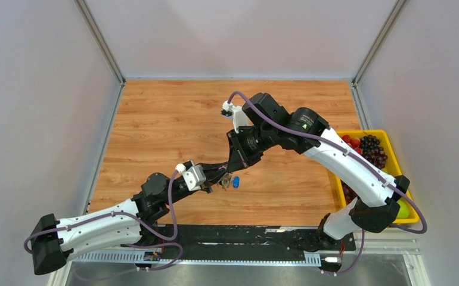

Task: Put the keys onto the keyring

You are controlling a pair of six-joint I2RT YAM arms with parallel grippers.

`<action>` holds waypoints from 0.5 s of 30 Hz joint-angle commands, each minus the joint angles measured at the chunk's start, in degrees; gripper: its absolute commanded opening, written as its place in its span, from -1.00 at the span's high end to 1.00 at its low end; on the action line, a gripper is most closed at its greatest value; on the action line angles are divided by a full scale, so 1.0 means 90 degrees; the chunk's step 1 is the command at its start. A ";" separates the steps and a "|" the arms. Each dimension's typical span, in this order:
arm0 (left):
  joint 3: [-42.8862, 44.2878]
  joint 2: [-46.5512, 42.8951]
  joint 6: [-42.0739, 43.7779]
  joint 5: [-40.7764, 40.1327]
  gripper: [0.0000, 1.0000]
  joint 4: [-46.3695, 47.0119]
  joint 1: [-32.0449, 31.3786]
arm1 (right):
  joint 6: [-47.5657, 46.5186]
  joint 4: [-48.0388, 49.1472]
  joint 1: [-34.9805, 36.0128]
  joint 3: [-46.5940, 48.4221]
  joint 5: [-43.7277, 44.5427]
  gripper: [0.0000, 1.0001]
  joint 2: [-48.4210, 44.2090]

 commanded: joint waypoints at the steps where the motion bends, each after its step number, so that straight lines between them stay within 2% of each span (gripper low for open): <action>1: 0.0054 -0.0303 -0.0239 0.0079 0.99 0.0681 0.0002 | 0.0329 0.0140 0.0080 -0.0162 -0.0038 0.96 -0.0368; 2: 0.0051 -0.0345 -0.0306 0.0087 0.99 0.0682 0.0002 | 0.0347 0.0206 0.0082 -0.0178 0.0021 0.82 -0.0424; 3: 0.0051 -0.0420 -0.0338 0.0104 0.99 0.0681 0.0002 | 0.0360 0.0275 0.0083 -0.0189 0.0085 0.37 -0.0491; 4: 0.0055 -0.0478 -0.0391 0.0119 0.99 0.0680 -0.0003 | 0.0367 0.0346 0.0079 -0.0190 0.0128 0.12 -0.0555; 5: 0.0058 -0.0501 -0.0420 0.0151 0.99 0.0670 -0.0004 | 0.0359 0.0443 0.0076 -0.0202 0.0149 0.01 -0.0639; 10: 0.0148 -0.0583 -0.0624 0.0096 0.99 0.0457 0.0002 | 0.0326 0.0958 0.0076 -0.0341 0.0255 -0.12 -0.1101; 15: 0.0261 -0.0612 -0.0869 -0.0015 0.99 0.0203 0.0002 | 0.0132 0.1532 0.0075 -0.0679 0.0886 -0.29 -0.1728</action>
